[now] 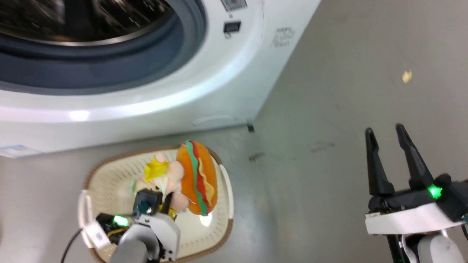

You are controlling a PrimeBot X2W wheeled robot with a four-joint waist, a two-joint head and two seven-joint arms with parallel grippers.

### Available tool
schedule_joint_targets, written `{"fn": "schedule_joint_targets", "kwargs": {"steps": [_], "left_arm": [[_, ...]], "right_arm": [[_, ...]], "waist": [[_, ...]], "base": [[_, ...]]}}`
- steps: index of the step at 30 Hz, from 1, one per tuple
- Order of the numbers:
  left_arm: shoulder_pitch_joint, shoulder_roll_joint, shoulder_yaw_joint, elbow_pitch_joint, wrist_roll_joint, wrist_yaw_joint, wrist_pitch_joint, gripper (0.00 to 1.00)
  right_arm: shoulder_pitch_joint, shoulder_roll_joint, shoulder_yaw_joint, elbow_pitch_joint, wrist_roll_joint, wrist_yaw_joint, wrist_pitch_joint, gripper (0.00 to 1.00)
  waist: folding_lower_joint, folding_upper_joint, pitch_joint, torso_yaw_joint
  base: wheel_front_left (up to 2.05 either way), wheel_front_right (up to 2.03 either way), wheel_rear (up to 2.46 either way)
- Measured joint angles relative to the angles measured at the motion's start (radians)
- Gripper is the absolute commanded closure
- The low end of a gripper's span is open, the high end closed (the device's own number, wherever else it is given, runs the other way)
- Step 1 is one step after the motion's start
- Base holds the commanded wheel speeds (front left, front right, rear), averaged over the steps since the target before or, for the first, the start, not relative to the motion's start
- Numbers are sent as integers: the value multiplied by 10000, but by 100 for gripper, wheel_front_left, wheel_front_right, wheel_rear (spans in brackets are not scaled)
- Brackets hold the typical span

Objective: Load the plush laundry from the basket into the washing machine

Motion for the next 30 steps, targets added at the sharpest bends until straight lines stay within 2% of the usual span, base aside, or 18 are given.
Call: {"fn": "schedule_joint_targets", "kwargs": {"steps": [6, 12, 18, 24, 30], "left_arm": [[1799, -113, 548, -3396, 35, 466, -2, 100], [3157, -253, 1057, -6142, 263, 472, 2, 100], [3599, -623, 2104, -8408, 198, 447, 0, 100], [3606, -872, 2846, -9873, 334, 343, -2, 100], [3086, -721, 3381, -10011, 640, 15, -2, 100]], "right_arm": [[478, 2, -98, 19, -245, -2, 0, 0], [821, 2, -207, 31, -445, 0, 0, 0], [999, 2, -242, 33, -504, -2, 0, 0], [1044, 2, -59, 35, -401, -2, 0, 0], [988, 2, 109, -25, -303, -2, 0, 0]], "waist": [[-1, 0, -1041, 479], [-1, 0, -1892, 938], [0, 0, -2452, 1324], [2, 0, -2509, 1396], [2, 0, -2072, 1174]], "base": [[0, 0, 0], [0, 0, 0], [0, 0, 0], [0, 0, 0], [0, 0, 0]]}}
